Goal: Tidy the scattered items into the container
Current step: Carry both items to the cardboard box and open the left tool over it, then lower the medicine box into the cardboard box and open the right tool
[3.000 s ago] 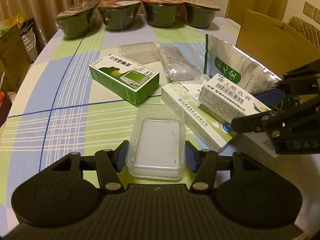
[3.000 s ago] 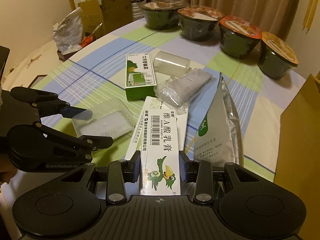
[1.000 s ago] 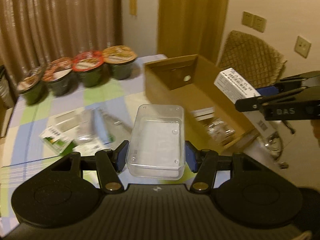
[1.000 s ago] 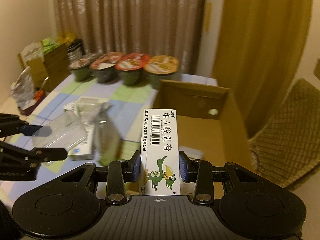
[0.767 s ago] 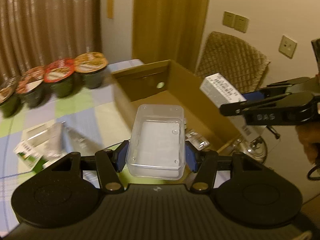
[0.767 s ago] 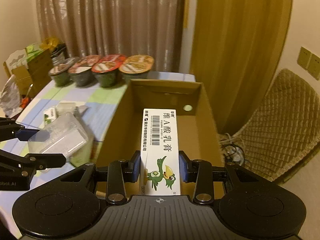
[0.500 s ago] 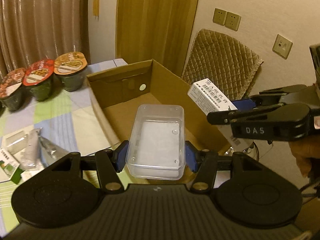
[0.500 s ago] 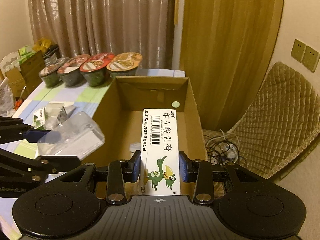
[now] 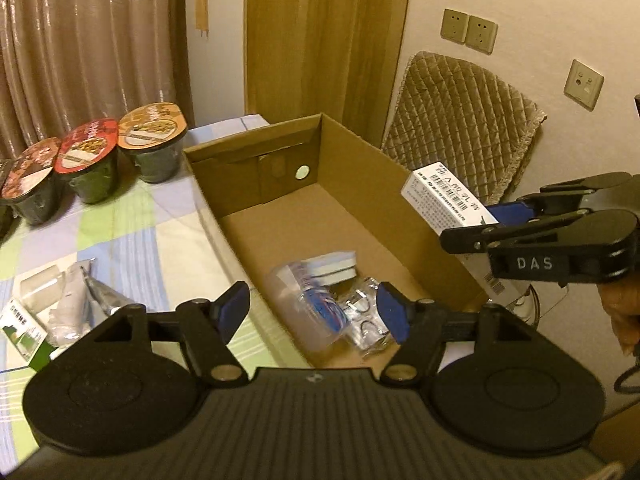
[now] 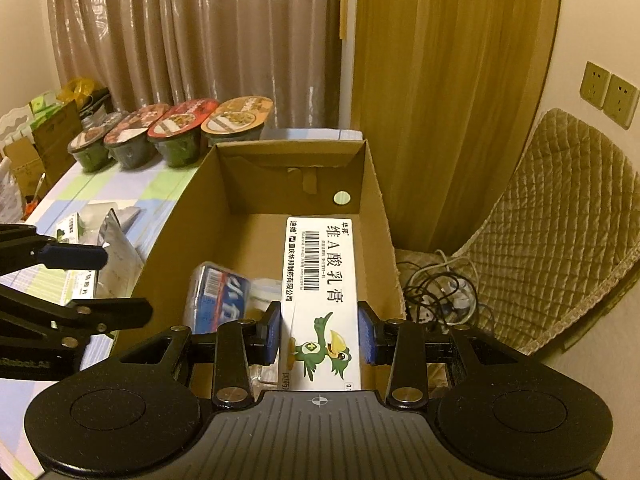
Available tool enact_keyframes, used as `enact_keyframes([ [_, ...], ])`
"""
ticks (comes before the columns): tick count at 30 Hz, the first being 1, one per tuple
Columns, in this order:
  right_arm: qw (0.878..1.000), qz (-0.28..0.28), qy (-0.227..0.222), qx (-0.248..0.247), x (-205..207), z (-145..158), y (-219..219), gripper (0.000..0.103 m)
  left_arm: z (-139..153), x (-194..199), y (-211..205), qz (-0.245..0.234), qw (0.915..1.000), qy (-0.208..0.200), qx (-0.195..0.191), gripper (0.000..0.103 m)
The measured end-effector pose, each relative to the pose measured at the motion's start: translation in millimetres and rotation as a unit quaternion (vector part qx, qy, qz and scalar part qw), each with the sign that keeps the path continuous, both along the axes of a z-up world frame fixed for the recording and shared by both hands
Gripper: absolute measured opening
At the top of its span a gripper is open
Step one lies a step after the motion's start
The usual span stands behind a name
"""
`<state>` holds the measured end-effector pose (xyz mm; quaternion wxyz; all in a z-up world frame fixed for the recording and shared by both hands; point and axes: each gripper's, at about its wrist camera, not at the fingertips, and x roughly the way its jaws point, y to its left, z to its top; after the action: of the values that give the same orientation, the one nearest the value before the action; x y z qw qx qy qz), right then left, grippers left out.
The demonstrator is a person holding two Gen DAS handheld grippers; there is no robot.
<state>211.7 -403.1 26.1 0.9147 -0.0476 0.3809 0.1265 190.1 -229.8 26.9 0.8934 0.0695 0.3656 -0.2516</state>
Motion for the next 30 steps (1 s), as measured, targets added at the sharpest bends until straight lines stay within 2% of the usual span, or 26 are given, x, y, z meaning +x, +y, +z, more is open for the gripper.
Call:
enact_keyframes([
  [22,1.0,0.019,-0.005,-0.001,7,2,25,0.041,0,-7,20,0.021,0.9997,0.01,-0.002,0.065],
  [30,0.999,0.018,-0.026,0.004,10,5,30,0.042,-3,-8,28,0.025,0.9996,0.013,0.002,0.065],
])
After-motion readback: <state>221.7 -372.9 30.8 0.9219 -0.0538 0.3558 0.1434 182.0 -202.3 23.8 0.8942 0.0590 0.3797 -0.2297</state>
